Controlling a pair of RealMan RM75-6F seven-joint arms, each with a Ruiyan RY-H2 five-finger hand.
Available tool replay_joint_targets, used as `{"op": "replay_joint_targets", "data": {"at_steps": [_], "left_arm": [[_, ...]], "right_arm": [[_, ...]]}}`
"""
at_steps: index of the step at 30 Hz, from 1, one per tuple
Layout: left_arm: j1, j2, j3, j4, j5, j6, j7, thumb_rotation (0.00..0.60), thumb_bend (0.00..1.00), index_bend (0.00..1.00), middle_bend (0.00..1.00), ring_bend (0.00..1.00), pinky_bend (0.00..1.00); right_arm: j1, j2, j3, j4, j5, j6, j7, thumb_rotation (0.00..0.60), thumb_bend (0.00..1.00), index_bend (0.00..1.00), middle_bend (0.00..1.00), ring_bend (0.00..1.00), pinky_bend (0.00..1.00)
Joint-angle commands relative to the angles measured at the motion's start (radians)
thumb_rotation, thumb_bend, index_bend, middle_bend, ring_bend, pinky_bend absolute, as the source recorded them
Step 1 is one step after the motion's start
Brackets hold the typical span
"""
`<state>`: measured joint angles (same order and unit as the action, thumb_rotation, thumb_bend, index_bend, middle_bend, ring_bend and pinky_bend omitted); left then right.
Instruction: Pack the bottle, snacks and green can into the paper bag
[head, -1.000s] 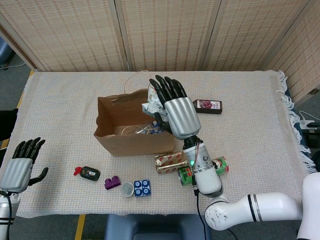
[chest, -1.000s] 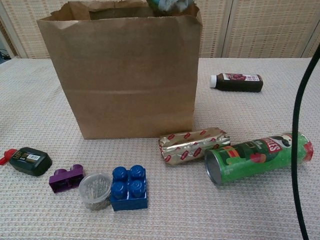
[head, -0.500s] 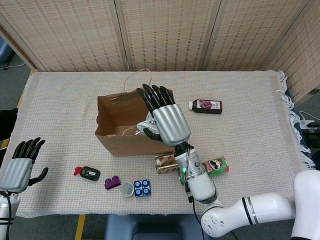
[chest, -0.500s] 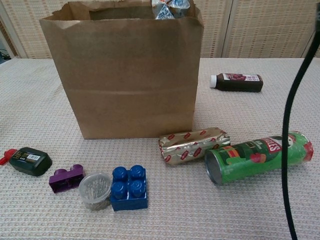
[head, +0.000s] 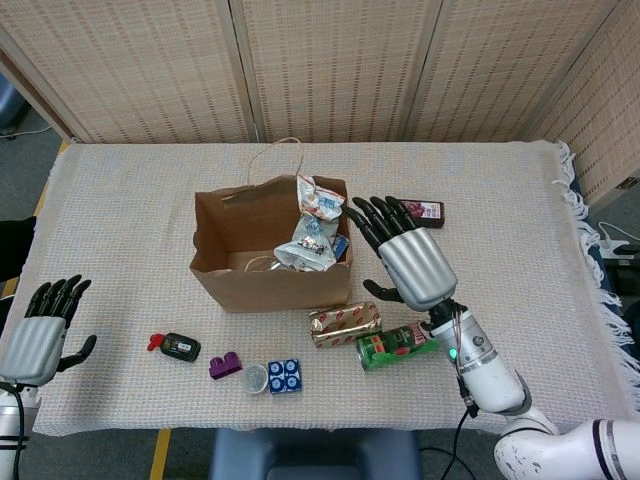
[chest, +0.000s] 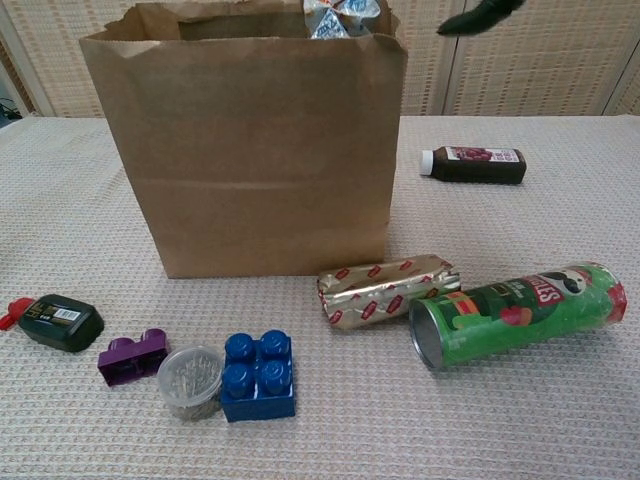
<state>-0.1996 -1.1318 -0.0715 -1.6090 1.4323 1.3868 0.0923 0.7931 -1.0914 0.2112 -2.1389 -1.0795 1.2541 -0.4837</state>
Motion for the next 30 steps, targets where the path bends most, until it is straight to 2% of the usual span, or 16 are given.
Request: {"op": "replay_joint_targets", "data": {"at_steps": [1,4,7,11,20,30], "left_arm": [[0.000,-0.002,-0.001,-0.002,-0.003,0.001,0.006,0.600,0.34,0.05,0.00,0.00,0.00],[0.001,-0.004,-0.002,-0.003,-0.005,0.002,0.013,0.600,0.34,0.05,0.00,0.00,0.00],[0.001,-0.005,-0.003,-0.004,-0.007,0.004,0.019,0.600,0.34,0.05,0.00,0.00,0.00],[0.002,-0.006,-0.003,-0.006,-0.008,0.005,0.023,0.600,0.34,0.05,0.00,0.00,0.00],[0.002,-0.005,-0.003,-0.005,-0.008,0.004,0.018,0.600,0.34,0.05,0.00,0.00,0.00],[0.001,-0.001,-0.002,-0.004,-0.004,-0.001,0.006,0.600,0.34,0.05,0.00,0.00,0.00]], "right_arm": [[-0.104,0.099,-0.117,0.044,-0.181,-0.082,0.153,0.600,0.08,0.00,0.01,0.00,0.06],[-0.156,0.126,-0.189,0.100,-0.307,-0.094,0.217,0.600,0.07,0.00,0.01,0.00,0.06],[-0.204,0.111,-0.248,0.172,-0.405,-0.085,0.254,0.600,0.07,0.00,0.02,0.00,0.06],[-0.230,0.069,-0.286,0.237,-0.443,-0.111,0.251,0.600,0.07,0.00,0.06,0.00,0.08],[-0.239,-0.074,-0.300,0.348,-0.392,-0.217,0.121,0.600,0.07,0.00,0.20,0.14,0.21],[-0.232,-0.149,-0.282,0.405,-0.277,-0.297,0.010,0.600,0.07,0.01,0.20,0.14,0.22]]}}
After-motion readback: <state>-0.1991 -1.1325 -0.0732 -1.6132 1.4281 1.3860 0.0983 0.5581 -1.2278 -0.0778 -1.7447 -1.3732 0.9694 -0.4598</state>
